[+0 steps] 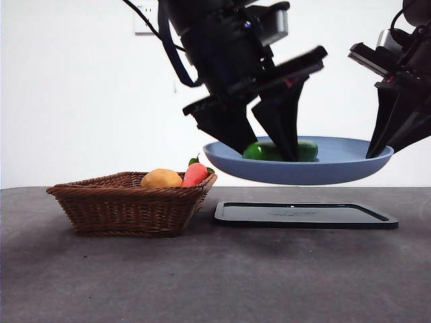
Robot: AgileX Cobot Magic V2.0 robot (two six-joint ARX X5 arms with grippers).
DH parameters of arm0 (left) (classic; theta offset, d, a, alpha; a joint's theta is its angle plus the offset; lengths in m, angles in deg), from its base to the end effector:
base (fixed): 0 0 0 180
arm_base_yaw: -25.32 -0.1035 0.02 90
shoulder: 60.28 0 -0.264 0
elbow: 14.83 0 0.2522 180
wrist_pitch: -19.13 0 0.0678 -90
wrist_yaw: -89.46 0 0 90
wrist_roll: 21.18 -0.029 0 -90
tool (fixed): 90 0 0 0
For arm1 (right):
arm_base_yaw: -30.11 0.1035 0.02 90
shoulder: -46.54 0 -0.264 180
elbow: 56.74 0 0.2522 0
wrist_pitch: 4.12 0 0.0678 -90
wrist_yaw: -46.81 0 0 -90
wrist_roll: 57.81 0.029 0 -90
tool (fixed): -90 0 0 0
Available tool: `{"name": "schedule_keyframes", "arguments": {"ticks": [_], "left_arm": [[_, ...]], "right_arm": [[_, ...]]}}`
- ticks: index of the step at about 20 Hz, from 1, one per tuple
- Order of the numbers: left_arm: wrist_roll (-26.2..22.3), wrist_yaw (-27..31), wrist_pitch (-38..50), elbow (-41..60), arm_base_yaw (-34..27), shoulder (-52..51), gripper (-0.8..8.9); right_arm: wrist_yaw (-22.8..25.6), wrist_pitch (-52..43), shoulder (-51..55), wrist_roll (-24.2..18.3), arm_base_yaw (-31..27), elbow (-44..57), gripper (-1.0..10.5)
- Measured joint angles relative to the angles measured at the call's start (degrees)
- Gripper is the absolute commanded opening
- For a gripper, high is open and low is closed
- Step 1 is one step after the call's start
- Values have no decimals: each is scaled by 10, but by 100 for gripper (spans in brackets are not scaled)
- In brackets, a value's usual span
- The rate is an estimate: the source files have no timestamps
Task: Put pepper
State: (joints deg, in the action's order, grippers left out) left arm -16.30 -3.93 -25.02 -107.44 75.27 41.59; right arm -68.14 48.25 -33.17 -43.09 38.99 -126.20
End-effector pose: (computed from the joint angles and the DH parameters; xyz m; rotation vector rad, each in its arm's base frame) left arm 0.2438 -0.2927 0.2436 0.3072 0.9196 -0.8201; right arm 0.2592 0.0529 0.2348 0.3789 1.1624 0.3872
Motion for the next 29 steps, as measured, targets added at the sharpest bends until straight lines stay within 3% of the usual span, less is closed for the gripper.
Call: {"name": "schedule_keyframes", "arguments": {"ticks": [11, 20, 29], "left_arm": [[-15, 3, -61, 0, 0, -203, 236], [-24, 3, -120, 0, -3, -365, 236], [-24, 3, -146, 0, -3, -385, 236]], "right_arm": [[1, -30, -12, 71, -30, -5, 3], [16, -45, -184, 91, -78, -138, 3], [16, -104, -317, 91, -79, -203, 3]]}}
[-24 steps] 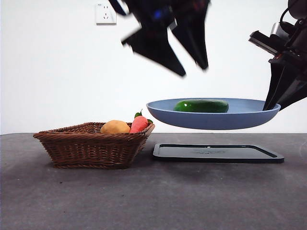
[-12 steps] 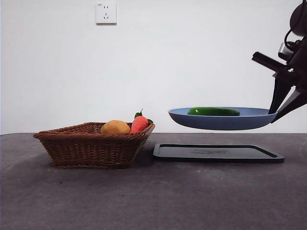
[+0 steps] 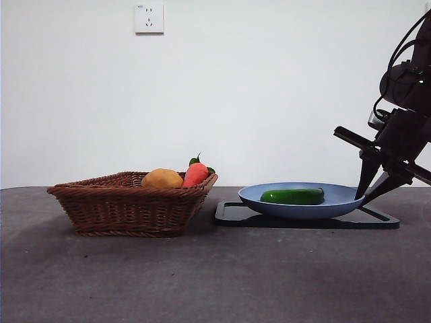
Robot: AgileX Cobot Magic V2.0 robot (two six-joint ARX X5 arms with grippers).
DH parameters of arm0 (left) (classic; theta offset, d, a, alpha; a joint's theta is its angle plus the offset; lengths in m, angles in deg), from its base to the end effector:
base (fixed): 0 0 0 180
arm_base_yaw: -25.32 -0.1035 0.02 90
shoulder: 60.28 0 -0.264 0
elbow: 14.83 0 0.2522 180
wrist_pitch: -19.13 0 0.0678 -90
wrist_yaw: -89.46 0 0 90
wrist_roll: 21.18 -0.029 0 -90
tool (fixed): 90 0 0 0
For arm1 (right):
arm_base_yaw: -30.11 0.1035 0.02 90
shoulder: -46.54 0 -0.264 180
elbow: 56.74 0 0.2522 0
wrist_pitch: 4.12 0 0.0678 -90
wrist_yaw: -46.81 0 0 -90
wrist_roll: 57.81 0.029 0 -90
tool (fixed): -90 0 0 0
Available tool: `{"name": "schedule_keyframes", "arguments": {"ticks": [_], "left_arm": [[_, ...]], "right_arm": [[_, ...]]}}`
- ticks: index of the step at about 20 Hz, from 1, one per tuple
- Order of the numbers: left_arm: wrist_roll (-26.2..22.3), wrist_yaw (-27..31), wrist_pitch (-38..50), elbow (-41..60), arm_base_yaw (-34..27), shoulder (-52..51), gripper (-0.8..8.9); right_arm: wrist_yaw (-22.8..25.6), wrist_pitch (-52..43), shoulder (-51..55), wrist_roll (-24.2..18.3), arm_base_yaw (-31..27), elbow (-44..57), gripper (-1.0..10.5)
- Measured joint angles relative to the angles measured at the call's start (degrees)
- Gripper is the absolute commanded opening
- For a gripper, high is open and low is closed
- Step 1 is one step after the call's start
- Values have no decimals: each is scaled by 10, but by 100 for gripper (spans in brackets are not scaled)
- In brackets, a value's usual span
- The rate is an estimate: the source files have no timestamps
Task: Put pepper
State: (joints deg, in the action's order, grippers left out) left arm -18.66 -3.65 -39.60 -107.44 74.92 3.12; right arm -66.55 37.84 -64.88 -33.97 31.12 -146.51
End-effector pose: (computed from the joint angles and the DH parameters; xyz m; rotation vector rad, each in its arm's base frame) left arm 0.1324 -0.1580 0.4150 0.1705 0.5095 -0.8873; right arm 0.3925 0.0184 0.1716 0.5842 1.1682 0.1478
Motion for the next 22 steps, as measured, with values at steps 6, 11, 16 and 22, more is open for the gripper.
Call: {"name": "schedule_keyframes", "arguments": {"ticks": [6, 11, 16, 22], "left_arm": [[1, 0, 0, 0, 0, 0, 236], [5, 0, 0, 0, 0, 0, 236], [5, 0, -3, 0, 0, 0, 236], [5, 0, -14, 0, 0, 0, 236]], "right_arm": [[11, -6, 0, 0, 0, 0, 28], [12, -1, -1, 0, 0, 0, 101], [13, 23, 1, -5, -2, -1, 170], [39, 111, 133, -59, -14, -1, 170]]}}
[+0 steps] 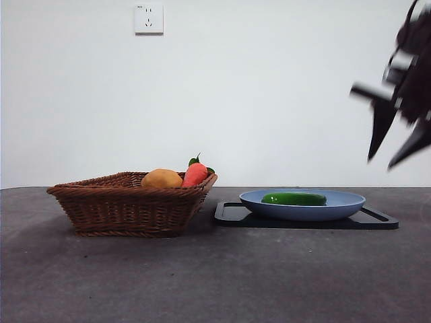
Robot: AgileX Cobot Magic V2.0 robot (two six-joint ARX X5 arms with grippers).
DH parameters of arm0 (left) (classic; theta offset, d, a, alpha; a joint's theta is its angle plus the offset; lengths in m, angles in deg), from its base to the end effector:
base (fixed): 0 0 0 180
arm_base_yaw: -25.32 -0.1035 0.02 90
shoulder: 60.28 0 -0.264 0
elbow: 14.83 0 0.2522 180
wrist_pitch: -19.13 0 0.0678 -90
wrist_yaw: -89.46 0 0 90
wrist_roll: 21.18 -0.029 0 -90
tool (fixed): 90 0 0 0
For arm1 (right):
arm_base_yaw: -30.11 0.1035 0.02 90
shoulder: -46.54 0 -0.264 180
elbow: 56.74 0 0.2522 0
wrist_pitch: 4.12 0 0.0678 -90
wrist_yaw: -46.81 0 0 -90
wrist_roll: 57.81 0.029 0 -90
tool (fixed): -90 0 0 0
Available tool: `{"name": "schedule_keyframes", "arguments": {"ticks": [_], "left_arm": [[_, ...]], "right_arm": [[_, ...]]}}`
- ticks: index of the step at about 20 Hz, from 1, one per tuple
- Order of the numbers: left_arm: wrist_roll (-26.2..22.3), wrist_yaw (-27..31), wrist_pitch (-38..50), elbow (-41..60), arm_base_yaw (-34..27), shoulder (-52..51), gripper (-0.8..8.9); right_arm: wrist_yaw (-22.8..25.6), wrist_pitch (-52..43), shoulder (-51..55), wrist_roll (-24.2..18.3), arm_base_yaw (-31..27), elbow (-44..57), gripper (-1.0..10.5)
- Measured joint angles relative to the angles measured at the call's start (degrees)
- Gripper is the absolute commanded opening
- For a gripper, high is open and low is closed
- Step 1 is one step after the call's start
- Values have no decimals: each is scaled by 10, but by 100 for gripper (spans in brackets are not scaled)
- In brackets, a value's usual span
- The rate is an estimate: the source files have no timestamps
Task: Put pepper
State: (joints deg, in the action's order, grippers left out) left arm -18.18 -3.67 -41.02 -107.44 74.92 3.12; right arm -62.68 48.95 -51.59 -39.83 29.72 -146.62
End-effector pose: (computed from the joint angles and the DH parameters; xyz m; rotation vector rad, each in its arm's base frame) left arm 0.1316 -0.1571 0.4129 0.1730 0.5366 -0.8827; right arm 0.3526 0.0073 0.2452 0.4667 1.1023 0.1328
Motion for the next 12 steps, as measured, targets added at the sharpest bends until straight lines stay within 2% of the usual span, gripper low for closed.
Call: {"name": "schedule_keyframes", "arguments": {"ticks": [2, 7, 10, 12], "left_arm": [[0, 0, -2, 0, 0, 0, 232], [0, 0, -19, 0, 0, 0, 232], [0, 0, -24, 0, 0, 0, 231], [0, 0, -25, 0, 0, 0, 230]], "right_arm": [[0, 48, 59, -30, -1, -2, 168], [-7, 252, 235, -128, 28, -2, 167], [-63, 319, 335, -154, 50, -2, 157], [-89, 346, 392, -165, 65, -2, 88]]}}
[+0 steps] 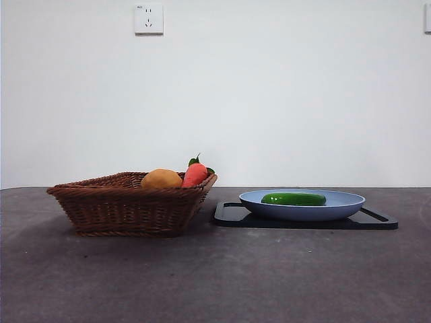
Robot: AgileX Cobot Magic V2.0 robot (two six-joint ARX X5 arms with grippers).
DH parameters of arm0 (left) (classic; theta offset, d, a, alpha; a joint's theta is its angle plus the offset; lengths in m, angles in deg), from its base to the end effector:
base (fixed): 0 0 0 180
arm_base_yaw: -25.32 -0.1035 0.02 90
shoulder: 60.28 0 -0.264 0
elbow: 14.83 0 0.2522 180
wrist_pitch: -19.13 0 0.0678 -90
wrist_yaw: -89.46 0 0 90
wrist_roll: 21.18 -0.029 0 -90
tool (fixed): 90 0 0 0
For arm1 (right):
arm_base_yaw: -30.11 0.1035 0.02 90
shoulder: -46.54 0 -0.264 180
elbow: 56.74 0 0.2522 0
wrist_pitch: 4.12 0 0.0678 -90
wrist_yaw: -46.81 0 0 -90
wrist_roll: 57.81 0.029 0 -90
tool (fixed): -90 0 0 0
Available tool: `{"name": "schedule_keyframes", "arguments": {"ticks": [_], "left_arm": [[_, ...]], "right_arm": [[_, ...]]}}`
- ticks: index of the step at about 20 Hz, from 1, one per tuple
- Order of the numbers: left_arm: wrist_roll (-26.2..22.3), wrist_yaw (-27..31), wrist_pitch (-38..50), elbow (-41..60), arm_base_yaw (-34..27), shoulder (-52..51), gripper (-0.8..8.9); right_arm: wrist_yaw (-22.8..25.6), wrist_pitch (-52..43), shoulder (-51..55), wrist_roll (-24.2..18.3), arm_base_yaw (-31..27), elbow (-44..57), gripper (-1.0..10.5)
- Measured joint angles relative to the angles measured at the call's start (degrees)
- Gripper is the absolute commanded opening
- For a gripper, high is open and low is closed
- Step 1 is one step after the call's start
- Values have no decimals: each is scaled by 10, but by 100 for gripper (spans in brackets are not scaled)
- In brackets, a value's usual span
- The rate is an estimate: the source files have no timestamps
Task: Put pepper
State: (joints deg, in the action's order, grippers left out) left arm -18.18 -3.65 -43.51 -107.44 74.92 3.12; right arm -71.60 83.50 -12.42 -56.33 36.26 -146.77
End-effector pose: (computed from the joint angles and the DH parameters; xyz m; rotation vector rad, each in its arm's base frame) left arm 0.1302 -0.1554 0.4093 0.1910 0.5777 -0.8773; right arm 0.1490 0.0299 0.3820 0.2163 0.9897 0.5403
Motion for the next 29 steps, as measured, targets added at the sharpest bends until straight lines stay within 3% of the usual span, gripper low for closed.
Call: {"name": "schedule_keyframes", "arguments": {"ticks": [1, 4, 23, 25, 29], "left_arm": [[0, 0, 0, 0, 0, 0, 223], [0, 0, 0, 0, 0, 0, 11], [-2, 19, 42, 0, -5, 0, 8], [-27, 55, 51, 0, -19, 0, 8], [-61, 85, 200, 17, -116, -45, 8]], "right_arm": [[-1, 12, 21, -3, 5, 0, 59], [-2, 38, 71, -31, 16, 0, 5], [0, 38, 87, -34, 17, 0, 11], [0, 38, 87, -34, 17, 0, 11], [0, 38, 87, -34, 17, 0, 11]]}}
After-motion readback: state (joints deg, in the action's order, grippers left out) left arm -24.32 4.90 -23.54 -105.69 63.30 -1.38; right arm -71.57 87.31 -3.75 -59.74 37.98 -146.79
